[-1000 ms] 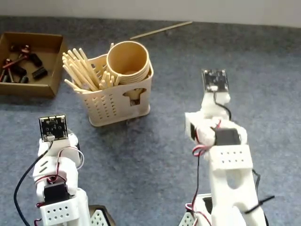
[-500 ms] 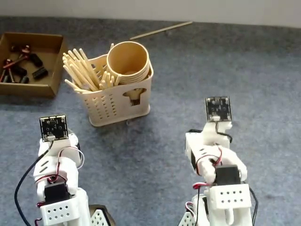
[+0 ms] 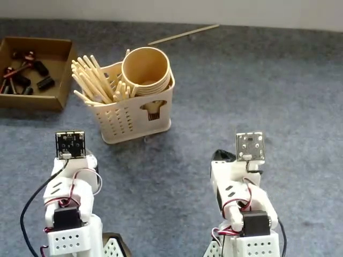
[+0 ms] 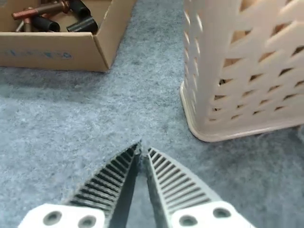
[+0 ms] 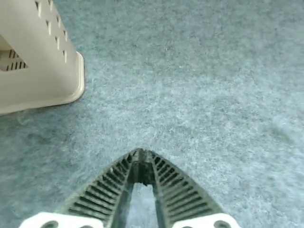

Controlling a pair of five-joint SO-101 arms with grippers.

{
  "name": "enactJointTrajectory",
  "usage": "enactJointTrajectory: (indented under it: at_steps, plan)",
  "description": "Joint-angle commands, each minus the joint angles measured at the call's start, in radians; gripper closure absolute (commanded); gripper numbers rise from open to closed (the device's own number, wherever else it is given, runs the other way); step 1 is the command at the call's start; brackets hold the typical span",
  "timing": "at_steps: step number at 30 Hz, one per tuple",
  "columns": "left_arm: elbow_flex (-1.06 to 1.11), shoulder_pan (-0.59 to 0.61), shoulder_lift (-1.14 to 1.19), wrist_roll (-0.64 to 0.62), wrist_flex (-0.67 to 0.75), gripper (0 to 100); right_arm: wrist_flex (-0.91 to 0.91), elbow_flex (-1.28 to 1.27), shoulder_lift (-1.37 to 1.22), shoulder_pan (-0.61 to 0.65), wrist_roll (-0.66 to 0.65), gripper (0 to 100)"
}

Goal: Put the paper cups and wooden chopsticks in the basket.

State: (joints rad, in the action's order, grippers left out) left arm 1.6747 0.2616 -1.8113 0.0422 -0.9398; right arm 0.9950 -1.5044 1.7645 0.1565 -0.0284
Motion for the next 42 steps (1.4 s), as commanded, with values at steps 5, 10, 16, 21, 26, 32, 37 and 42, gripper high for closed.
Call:
enactJointTrajectory:
  at_steps: [5,10,16,21,26,32,37,42]
  plan:
    - [0.021,-0.039,0.004,0.003,-0.135,99,0.074,-0.038,0.067,0.005,0.008,99.3]
    - [0.021,-0.033,-0.002,0.003,-0.16,99,0.107,-0.128,0.073,0.005,0.008,99.3]
    - [0.021,-0.039,0.005,0.0,-0.166,99,0.038,-0.18,0.073,0.005,0.008,99.3]
    - [0.021,-0.035,0.004,0.003,-0.358,99,-0.025,-0.28,0.073,0.001,0.002,99.3]
    - [0.021,-0.033,-0.002,0.003,-0.411,99,-0.022,-0.3,0.071,-0.025,-0.002,99.3]
    - [0.021,-0.033,-0.002,0.003,-0.411,99,0.128,-0.298,0.071,0.051,-0.002,99.3]
    - [0.021,-0.033,-0.002,0.003,-0.411,99,0.148,-0.298,0.071,0.119,0.0,99.2]
    - [0.021,-0.036,-0.002,0.003,-0.41,99,0.203,-0.3,0.07,0.128,-0.003,99.2]
